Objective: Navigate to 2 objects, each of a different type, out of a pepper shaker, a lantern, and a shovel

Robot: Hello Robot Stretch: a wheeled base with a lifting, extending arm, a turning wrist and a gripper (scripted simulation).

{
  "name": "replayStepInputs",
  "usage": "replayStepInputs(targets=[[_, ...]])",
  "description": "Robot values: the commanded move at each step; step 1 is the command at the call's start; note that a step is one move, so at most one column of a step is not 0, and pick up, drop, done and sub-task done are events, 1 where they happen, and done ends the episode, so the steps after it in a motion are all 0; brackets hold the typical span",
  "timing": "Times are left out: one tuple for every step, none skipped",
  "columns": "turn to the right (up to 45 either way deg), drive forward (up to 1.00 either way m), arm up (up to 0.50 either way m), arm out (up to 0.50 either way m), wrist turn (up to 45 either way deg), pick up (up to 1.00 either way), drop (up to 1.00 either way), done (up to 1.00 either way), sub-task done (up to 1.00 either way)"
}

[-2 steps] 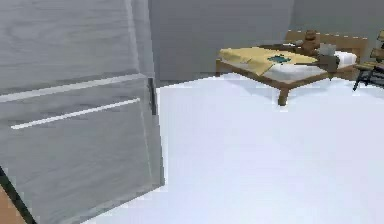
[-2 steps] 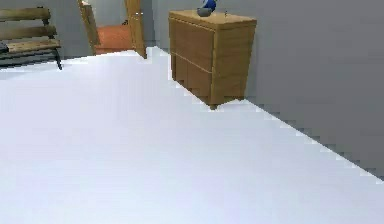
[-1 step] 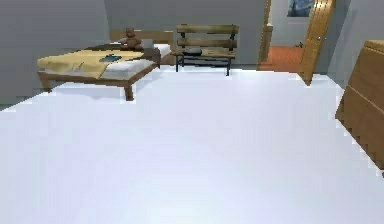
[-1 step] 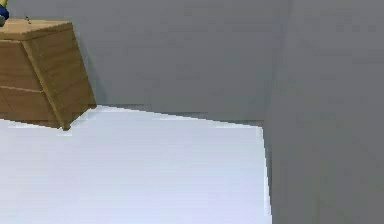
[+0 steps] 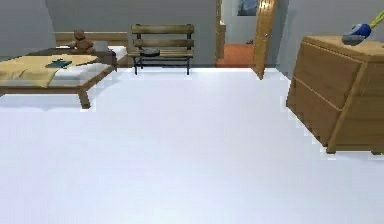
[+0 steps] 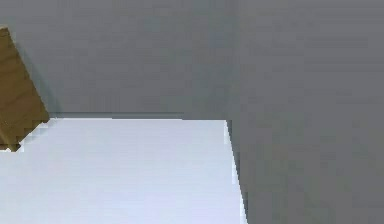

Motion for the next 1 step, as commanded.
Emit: replayStepInputs(targets=[[0.0, 0.1, 0.0, 0.0, 0.0, 0.0, 0.0, 0.0, 0.0]])
